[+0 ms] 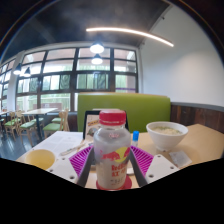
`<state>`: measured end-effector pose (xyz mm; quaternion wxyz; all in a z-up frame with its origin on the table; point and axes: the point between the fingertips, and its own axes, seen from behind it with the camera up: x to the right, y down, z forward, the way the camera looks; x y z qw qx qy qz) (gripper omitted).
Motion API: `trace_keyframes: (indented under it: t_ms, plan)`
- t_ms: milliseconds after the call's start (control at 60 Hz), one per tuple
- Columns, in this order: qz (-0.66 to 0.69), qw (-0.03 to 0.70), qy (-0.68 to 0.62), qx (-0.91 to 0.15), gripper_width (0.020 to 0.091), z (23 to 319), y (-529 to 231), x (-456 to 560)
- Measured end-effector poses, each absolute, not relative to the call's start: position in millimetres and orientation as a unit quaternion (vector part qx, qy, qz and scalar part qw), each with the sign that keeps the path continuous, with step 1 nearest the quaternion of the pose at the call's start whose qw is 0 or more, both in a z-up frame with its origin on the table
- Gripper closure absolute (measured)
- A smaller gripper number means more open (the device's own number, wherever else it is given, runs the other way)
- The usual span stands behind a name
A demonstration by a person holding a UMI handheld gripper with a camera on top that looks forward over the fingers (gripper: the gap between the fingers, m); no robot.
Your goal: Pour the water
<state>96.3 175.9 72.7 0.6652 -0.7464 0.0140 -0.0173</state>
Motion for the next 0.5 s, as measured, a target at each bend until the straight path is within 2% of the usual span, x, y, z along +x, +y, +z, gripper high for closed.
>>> trace_keyframes:
  t_ms: [50,100,233,400,500]
  plan:
    - [-0.001,0.658,0.01,-0.753,0.0311,66.1,170.9,105.0]
    - [-0.004,0.662,0.003,-0.75,0.0266,80.7,151.0,89.6]
    - [-0.043,0.674,-0.005,-0.737,0.0279,112.1,90.5,92.2]
    - [-0.031,0.683,-0.012,-0.73,0.0277,150.5,-1.1,77.7]
    - [-0.009,0.681,0.007,-0.732,0.0275,157.9,-63.2,73.6]
